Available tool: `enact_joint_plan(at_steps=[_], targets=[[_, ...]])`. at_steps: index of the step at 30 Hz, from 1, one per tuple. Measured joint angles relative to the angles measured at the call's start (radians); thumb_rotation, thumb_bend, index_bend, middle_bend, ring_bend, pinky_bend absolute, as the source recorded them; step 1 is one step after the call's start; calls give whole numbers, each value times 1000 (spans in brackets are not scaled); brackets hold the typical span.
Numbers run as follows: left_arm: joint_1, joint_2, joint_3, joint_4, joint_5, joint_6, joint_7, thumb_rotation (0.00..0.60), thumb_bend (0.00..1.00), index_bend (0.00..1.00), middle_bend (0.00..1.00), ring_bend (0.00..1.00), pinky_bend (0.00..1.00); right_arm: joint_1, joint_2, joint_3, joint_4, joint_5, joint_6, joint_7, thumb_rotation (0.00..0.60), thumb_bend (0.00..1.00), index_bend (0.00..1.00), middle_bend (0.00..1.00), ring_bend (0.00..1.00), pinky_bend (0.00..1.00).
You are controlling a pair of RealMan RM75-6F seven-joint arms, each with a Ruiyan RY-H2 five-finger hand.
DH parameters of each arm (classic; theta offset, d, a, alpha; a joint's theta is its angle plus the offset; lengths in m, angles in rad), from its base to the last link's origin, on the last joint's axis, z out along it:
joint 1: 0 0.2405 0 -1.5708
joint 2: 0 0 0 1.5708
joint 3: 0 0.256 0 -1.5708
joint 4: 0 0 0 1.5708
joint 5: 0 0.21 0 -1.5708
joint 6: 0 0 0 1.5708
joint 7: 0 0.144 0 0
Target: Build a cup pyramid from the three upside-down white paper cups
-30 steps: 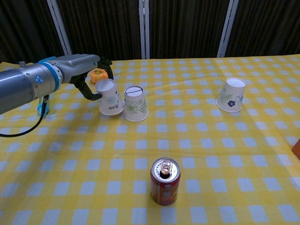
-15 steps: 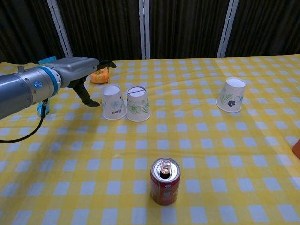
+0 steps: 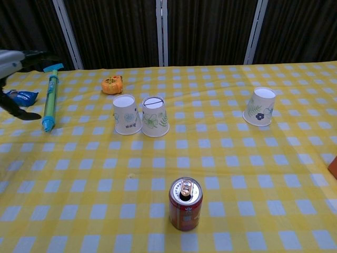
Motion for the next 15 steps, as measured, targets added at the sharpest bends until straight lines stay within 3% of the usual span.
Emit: enact_joint_plan(at_steps=[5,9,15], targets=[[143,123,90,-51,116,131,-82,600,122,0,0,0,0,59,7,36,-67,18,-50,-88,600,37,125,0,0,0],[211,178,131,-59,203,206,-148,600,122,0,0,0,0,146,3,88,-128,74,-128,-219,600,39,146,0,0,0],[239,221,147,-67,268,195,-222,600,122,0,0,0,0,292,-41,169,-184,270,-245,-390,600,54,205,0,0,2]])
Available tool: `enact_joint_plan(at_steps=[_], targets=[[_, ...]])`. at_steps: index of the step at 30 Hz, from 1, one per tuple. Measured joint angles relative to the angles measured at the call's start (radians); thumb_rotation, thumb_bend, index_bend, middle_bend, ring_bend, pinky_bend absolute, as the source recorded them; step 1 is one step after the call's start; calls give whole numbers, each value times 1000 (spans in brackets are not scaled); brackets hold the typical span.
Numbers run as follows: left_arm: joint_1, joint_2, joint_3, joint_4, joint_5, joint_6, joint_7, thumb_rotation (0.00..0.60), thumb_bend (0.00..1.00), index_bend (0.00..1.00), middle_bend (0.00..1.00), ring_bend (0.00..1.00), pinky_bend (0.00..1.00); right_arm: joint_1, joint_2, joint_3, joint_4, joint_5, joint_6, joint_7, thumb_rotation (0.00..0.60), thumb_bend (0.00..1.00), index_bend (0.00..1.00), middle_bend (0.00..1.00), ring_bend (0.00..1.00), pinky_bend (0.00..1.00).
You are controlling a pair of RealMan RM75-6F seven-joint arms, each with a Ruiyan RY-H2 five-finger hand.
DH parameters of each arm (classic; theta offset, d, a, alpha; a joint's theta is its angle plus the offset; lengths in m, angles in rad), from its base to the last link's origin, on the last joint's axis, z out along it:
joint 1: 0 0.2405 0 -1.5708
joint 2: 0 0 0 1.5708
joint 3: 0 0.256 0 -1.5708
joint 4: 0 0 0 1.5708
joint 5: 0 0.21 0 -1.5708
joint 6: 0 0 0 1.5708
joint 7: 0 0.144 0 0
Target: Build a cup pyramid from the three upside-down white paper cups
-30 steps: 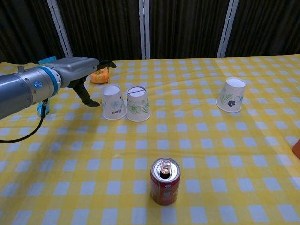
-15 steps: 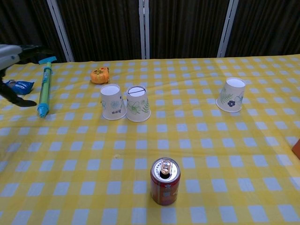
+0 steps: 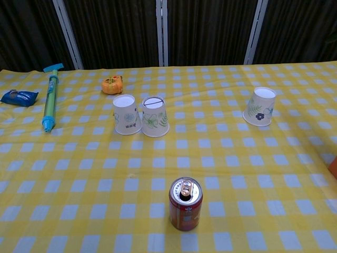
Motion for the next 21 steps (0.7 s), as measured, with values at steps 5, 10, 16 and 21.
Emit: enact_joint_plan(at_steps=[5,10,16,21], targets=[[9,13,-7,4,14,-23,-28,600,122,0,0,0,0,130,-85,34,27,159,-77,-136,600,91,257,0,0,24],[15,25,-19,7,21,-46,-49,600,122,0,0,0,0,222,-164,46,109,287,-125,-205,600,92,237,0,0,23],[29,24,-39,10,29,-49,-40,600,122,0,0,0,0,290,-229,42,208,390,-156,-244,600,92,187,0,0,20],[38,28,-48,5,39,-59,-43,600,122,0,0,0,0,323,-257,40,262,438,-174,-248,600,97,182,0,0,20]])
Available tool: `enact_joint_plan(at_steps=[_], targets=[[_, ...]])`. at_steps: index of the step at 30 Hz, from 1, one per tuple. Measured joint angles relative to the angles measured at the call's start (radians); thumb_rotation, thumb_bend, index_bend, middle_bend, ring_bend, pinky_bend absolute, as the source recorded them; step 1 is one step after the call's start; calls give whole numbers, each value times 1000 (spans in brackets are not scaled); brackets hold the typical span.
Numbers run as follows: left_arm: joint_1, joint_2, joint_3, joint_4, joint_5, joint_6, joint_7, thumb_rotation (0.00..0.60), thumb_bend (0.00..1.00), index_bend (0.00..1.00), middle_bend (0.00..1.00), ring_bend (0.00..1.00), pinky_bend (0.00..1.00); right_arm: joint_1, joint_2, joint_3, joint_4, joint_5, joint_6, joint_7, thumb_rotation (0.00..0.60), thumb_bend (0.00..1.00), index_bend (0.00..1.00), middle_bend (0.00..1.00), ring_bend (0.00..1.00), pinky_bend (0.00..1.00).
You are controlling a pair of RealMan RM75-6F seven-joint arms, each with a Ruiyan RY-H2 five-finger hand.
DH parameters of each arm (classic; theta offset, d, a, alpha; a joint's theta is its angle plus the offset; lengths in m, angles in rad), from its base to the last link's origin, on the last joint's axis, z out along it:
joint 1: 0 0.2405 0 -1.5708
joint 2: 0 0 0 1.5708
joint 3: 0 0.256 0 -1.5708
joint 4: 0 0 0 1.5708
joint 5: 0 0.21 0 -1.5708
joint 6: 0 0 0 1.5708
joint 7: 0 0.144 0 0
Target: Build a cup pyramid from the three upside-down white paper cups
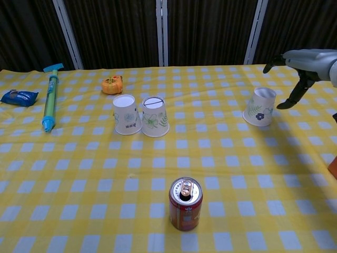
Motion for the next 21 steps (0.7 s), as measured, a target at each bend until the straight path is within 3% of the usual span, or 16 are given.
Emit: enact_joint_plan(at_steps=[14,21], targets=[[6,4,-26,11,-3,-50,-17,600,122,0,0,0,0,83,-78,-14,181,63,-56,16,600,236,264,0,0,24],[5,1,-37,14,-9,-73,-15,600,122,0,0,0,0,103,-105,-29,210,52,-64,35,600,296,285,0,0,30]])
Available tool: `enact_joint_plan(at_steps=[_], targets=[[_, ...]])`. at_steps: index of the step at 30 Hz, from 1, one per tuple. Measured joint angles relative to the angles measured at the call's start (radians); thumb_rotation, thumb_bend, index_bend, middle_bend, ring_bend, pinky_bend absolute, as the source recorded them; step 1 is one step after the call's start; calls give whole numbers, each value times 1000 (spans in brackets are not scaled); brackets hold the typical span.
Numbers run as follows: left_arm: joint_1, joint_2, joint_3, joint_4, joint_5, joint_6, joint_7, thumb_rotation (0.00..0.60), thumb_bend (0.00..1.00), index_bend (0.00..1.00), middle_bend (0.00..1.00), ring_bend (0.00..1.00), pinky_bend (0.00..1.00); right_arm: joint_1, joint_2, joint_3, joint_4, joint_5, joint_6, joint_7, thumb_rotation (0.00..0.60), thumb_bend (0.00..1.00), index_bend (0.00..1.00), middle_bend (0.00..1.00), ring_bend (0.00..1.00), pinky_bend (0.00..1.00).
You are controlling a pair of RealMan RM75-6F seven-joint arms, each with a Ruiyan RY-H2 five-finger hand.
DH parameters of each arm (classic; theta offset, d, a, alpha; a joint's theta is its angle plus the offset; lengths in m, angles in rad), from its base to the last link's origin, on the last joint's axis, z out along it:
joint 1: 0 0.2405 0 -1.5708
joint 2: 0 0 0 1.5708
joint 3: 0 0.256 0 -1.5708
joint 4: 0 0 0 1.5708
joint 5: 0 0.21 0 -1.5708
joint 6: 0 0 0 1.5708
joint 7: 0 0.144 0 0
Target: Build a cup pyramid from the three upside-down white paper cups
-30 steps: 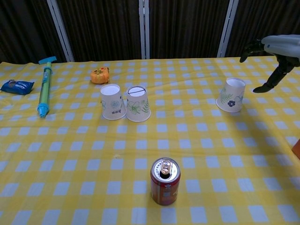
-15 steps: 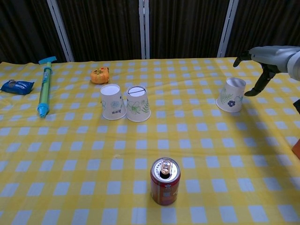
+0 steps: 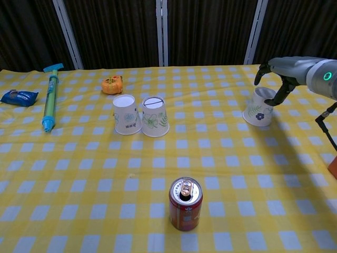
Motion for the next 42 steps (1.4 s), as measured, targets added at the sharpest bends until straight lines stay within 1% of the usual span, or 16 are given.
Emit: enact_joint_plan(at_steps=[6,10,15,18,22,27,33,36,42], targets=[[4,3,-3,-5,13,-3,-2,600,122,0,0,0,0,10,-17,-11,22,1,0,-2,600,377,291,1,0,32],[8,9,-3,-8,25,-4,-14,600,122,0,0,0,0,18,-29,-18,45,14,1,-11,600,386,287,0,0,33],[13,16,-6,-9,31,-4,-29,600,122,0,0,0,0,20,-27,-25,38,29,7,-27,600,392,262,0,0,34],[15,18,-7,-10,35,-6,-33,600,122,0,0,0,0,21,-25,-27,29,36,16,-35,600,392,291,1,0,37],[16,18,-7,-11,43,-9,-35,600,122,0,0,0,0,21,-26,-32,26,31,31,-37,600,392,373,30,0,54],[19,19,-11,-12,43,-13,-37,600,122,0,0,0,0,16,-28,-31,19,-5,56,-16,600,388,400,48,0,61],[23,20,-17,-11,42,-15,-37,600,123,0,0,0,0,6,-3,-23,-51,-62,92,14,600,381,400,49,0,67],[23,20,-19,-10,37,-19,-39,600,122,0,0,0,0,4,18,-16,-108,-91,111,24,600,380,401,49,0,67],[24,20,-27,-10,31,-24,-42,600,122,0,0,0,0,13,60,6,-261,-155,168,8,600,379,401,49,0,67]])
